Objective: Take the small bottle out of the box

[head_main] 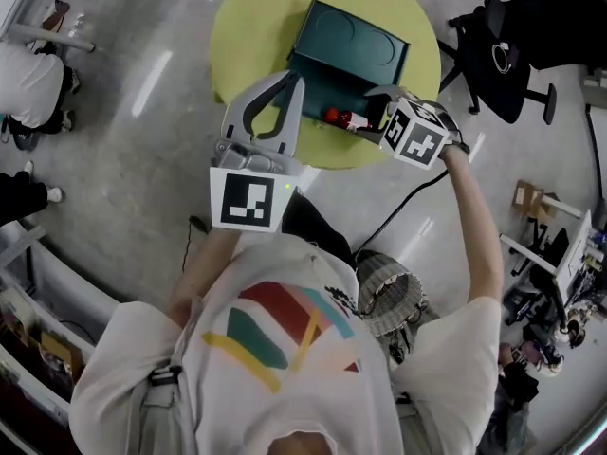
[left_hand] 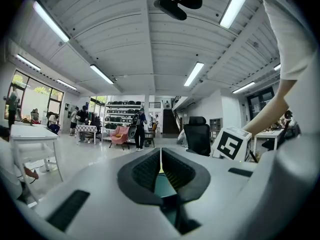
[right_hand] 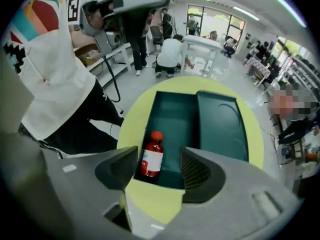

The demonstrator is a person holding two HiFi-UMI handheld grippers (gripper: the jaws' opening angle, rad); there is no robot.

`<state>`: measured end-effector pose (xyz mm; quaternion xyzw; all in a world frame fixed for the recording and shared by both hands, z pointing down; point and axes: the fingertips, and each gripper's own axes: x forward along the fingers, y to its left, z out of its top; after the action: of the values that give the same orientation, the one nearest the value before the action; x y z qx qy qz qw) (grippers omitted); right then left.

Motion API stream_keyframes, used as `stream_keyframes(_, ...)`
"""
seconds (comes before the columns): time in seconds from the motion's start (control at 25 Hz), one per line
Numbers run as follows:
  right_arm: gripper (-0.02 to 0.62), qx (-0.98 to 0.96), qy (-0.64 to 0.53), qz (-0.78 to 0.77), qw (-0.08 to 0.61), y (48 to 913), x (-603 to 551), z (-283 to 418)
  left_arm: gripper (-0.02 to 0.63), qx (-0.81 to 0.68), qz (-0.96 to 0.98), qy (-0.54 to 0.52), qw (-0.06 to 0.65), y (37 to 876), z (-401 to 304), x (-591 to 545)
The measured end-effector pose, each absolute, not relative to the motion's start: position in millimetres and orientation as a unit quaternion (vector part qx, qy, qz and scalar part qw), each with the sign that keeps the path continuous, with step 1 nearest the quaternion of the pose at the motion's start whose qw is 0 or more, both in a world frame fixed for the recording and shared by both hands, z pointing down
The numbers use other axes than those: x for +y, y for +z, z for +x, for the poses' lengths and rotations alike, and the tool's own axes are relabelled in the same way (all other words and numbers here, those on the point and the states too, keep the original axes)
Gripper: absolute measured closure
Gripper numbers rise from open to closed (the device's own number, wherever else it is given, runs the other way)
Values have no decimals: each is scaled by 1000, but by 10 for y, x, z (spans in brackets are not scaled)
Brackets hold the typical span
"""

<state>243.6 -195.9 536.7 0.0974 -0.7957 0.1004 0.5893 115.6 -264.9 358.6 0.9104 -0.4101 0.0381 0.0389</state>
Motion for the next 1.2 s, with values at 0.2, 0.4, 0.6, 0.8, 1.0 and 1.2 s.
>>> stream_keyframes(0.2, 345, -762, 135, 42, 632, 5693, -1914, 2583, 584, -432, 899, 49, 60, 3761, 996, -2699)
stream_keyframes(0.4, 345, -748, 159, 7, 644, 5896, -1835, 2578, 585, -441, 893, 57, 67, 3866, 954, -2729)
stream_keyframes(0.6, 345, -735, 177, -9, 654, 5965, -1860, 2618, 586, -443, 892, 57, 71, 3906, 942, -2721)
stream_keyframes(0.8, 351, -721, 182, -39, 667, 6051, -1847, 2626, 585, -444, 891, 62, 71, 3951, 912, -2732)
stream_keyframes(1.0, 360, -713, 183, -34, 676, 6145, -1814, 2635, 584, -449, 887, 68, 79, 4031, 863, -2681)
stream_keyframes(1.2, 392, -704, 147, -35, 694, 6261, -1824, 2620, 584, -457, 883, 68, 85, 4048, 803, -2686)
